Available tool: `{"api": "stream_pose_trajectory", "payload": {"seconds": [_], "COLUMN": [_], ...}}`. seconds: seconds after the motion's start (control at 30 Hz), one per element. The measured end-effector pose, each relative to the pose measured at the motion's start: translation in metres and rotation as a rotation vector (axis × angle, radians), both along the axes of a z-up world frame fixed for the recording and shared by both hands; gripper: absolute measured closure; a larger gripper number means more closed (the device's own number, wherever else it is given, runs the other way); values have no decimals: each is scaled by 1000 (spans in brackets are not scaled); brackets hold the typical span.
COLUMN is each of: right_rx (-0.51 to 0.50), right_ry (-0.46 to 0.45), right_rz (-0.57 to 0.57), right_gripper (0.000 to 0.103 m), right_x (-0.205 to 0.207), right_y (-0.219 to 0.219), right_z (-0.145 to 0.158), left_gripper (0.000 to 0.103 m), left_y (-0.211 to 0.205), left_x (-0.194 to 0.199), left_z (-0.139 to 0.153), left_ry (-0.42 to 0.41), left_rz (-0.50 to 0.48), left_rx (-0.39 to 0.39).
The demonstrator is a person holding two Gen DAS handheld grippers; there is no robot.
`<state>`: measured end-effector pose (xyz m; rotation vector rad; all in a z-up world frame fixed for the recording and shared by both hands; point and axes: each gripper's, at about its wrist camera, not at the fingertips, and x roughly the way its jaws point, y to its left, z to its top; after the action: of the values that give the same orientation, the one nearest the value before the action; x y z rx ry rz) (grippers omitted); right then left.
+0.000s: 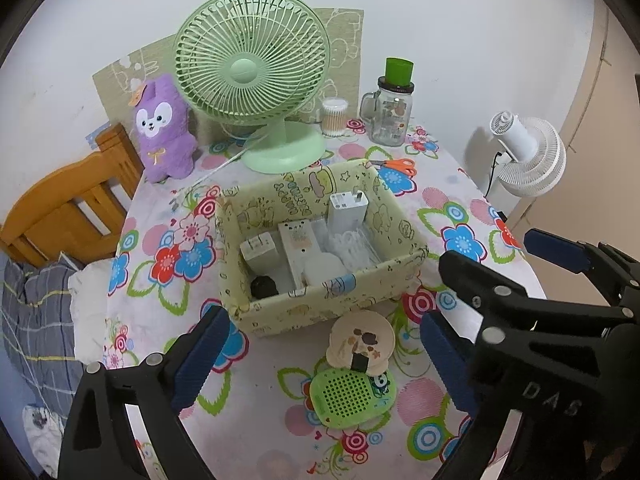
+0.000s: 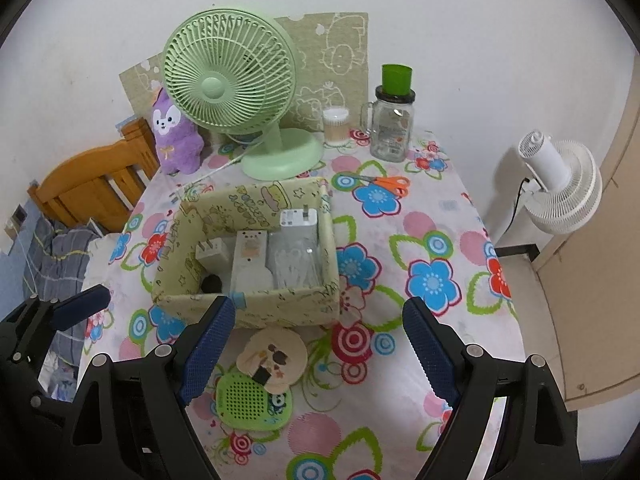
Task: Organize rigid objects
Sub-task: 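Withdraw both tools from the box toward the green and beige cases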
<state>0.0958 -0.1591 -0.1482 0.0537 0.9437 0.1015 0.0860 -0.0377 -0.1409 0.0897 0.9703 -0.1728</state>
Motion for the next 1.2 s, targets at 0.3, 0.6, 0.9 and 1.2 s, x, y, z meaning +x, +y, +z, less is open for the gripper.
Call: {"api": "stream_pose_trajectory", "payload": {"seconds": [0.3,0.6,0.9,1.2], "right_rx": [6,7,0,-24], "right_ry": [18,3,57,101], "right_rz": [24,106,159,172], "right_gripper": [15,15,14,10], "right_x": [-7,-10,-7,-3], "right_y": [-13,-14,-16,-24], "right_z": [-15,-30,-62,-97], "left_gripper": [5,2,0,0], "left_y": [-1,-3,-12,-13], "left_x": [-9,-14,-18,-17], "left_z": [-17,-39,-67,-105], "left_ry": [39,77,94,143], "left_rz": [47,89,103,178], "left_rx": [-35,-55,-41,-39]}}
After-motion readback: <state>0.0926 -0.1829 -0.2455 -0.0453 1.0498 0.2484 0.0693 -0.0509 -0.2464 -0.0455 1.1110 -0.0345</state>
